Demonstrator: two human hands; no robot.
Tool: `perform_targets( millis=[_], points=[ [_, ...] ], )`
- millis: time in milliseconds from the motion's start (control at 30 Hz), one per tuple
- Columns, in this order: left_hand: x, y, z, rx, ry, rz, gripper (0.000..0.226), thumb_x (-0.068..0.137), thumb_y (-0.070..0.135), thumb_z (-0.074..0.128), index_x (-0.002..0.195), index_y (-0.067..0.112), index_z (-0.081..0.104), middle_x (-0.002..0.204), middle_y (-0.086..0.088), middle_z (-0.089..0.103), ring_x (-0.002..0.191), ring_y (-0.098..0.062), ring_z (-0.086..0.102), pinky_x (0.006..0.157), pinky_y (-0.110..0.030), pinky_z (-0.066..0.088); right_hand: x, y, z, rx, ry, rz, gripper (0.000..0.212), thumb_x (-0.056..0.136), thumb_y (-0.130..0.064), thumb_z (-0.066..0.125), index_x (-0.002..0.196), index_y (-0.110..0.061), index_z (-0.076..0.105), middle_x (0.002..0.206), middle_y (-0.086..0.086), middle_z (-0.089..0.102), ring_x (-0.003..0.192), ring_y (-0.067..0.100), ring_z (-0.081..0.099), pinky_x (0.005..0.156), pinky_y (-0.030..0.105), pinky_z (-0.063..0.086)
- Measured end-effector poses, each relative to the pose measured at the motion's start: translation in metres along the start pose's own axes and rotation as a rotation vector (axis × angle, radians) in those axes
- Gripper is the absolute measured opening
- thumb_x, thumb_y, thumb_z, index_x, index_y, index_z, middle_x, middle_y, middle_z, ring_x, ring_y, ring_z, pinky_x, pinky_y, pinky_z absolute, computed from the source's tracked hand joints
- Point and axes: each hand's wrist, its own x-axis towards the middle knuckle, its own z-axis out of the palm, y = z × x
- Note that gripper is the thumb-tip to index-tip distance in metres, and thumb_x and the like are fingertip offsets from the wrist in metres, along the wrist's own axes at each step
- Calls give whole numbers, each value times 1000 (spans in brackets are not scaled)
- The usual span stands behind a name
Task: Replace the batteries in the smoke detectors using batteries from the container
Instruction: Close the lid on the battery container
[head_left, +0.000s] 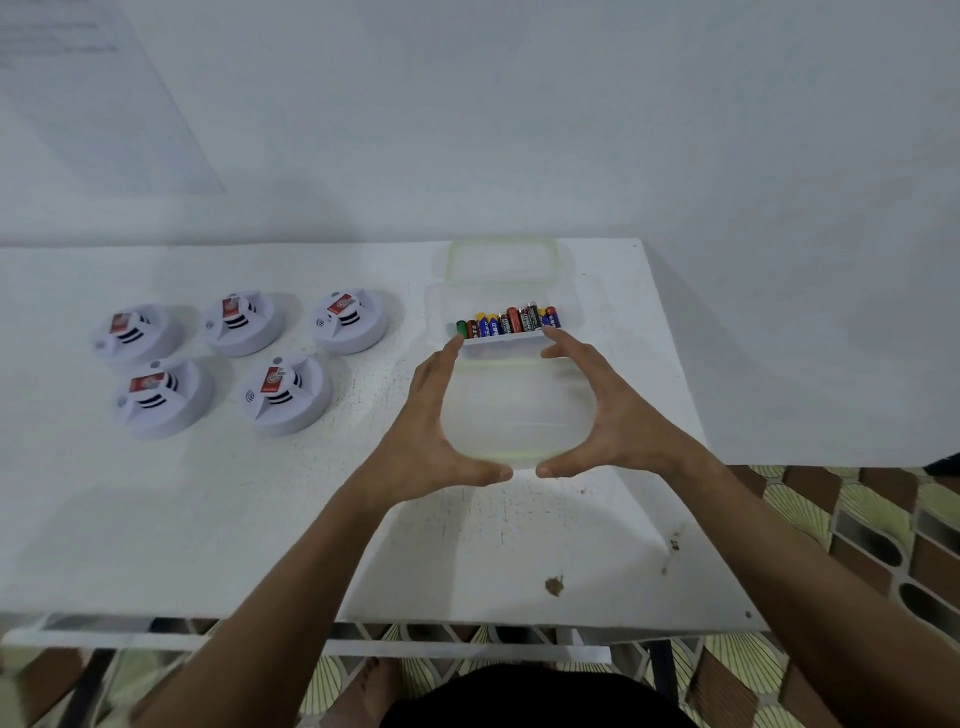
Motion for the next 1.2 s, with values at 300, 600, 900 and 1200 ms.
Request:
perform_targets(
  millis=[300, 600, 900, 1200],
  points=[
    [2, -4, -6, -60, -59, -25, 117, 60, 38, 90, 148, 44, 14, 142, 25, 20, 121, 25, 22, 87, -2, 31, 0, 0, -3, -19, -20, -6, 121, 51, -36, 96, 148, -44, 24, 140, -15, 33, 131, -6, 32, 107, 17, 35],
    [36, 25, -41, 279, 152, 47, 56, 87, 56, 54, 136, 29, 51, 146, 11, 38, 126, 4, 33, 98, -18, 28, 21, -28, -35, -297, 158, -1, 65, 78, -60, 64, 135, -30, 56, 138, -23, 47, 130, -10, 37, 108, 7, 24],
    [185, 32, -65, 458, 142, 20, 56, 94, 48, 53, 139, 15, 48, 143, -5, 43, 128, -17, 45, 105, -27, 34, 153, -26, -82, -512, 179, 26, 55, 94, -41, 62, 142, -15, 49, 150, 2, 47, 141, 16, 38, 115, 26, 25],
    [257, 0, -63, 469, 6, -205, 62, 96, 47, 49, 147, 14, 36, 152, -10, 29, 139, -25, 34, 109, -37, 32, 219, 19, -89, -524, 93, 217, 62, 96, -41, 58, 148, -13, 39, 154, 8, 38, 144, 23, 31, 116, 35, 26]
  ],
)
